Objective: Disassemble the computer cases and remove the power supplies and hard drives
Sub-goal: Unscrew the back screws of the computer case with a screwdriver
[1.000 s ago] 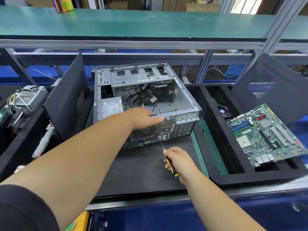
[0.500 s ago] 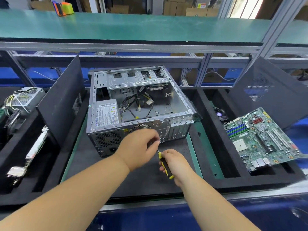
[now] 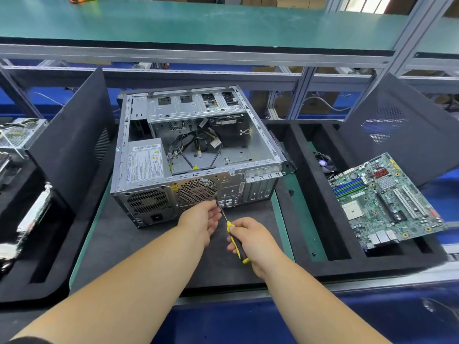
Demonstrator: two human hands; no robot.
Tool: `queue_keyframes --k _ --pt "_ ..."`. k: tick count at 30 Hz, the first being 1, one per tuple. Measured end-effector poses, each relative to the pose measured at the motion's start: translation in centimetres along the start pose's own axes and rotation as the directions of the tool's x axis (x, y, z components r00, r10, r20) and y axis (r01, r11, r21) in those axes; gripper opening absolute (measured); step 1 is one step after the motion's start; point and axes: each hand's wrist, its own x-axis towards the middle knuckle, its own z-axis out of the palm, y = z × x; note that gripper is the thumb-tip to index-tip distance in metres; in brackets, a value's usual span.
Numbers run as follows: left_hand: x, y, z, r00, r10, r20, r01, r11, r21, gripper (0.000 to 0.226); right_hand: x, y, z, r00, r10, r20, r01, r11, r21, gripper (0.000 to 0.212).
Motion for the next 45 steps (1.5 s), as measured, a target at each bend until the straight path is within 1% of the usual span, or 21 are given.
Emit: queue_keyframes --k 7,13,15,18,20,26,34,39,45 --pt "0.0 -0.1 1.0 0.999 0.034 -0.028 -0.036 0.996 -0.081 0.009 -0.2 -0.2 0.0 1.0 0.005 0.008 -0.004 1.0 -0.016 0.008" --pt "-0.4 0.0 1.2 0.999 0.043 -0.022 -0.045 0.993 -0.112 0.016 -0.3 -0.2 -0.1 1.0 -0.005 0.018 0.005 1.0 -0.014 0.01" --pt "-0.4 0.1 1.2 0.999 0.043 -0.02 -0.045 0.991 -0.123 0.018 -0.4 -0.4 0.0 0.999 0.03 0.016 -0.031 0.999 0.039 0.014" --pt "-0.2 0.1 1.1 0.999 0.042 -0.014 -0.044 0.991 -0.126 0.019 -0.7 -0.7 0.2 0.981 0.184 0.053 -0.192 0.949 0.25 0.028" --pt "-0.1 0.1 1.0 0.999 0.038 -0.012 -0.039 0.992 -0.121 0.019 -0.8 -0.8 0.2 0.969 0.232 0.086 -0.247 0.921 0.302 0.032" --pt "0.6 -0.1 0.6 1.0 0.026 0.011 -0.024 0.994 -0.109 0.019 -0.6 -1.0 0.5 0.969 0.241 0.062 -0.249 0.935 0.254 0.021" --pt "0.7 -0.4 0.4 0.999 0.022 0.027 -0.019 0.993 -0.113 0.02 -0.3 -0.6 0.6 0.968 0.25 -0.023 -0.239 0.946 0.219 0.017" --pt "0.5 -0.5 0.6 0.999 0.026 0.027 -0.023 0.993 -0.113 0.022 -0.2 -0.4 0.5 0.969 0.243 -0.033 -0.23 0.947 0.224 0.014" --pt "0.4 -0.5 0.5 0.998 0.023 0.051 -0.017 0.993 -0.12 0.023 0.1 -0.1 0.3 0.971 0.233 -0.056 -0.221 0.961 0.167 0.015"
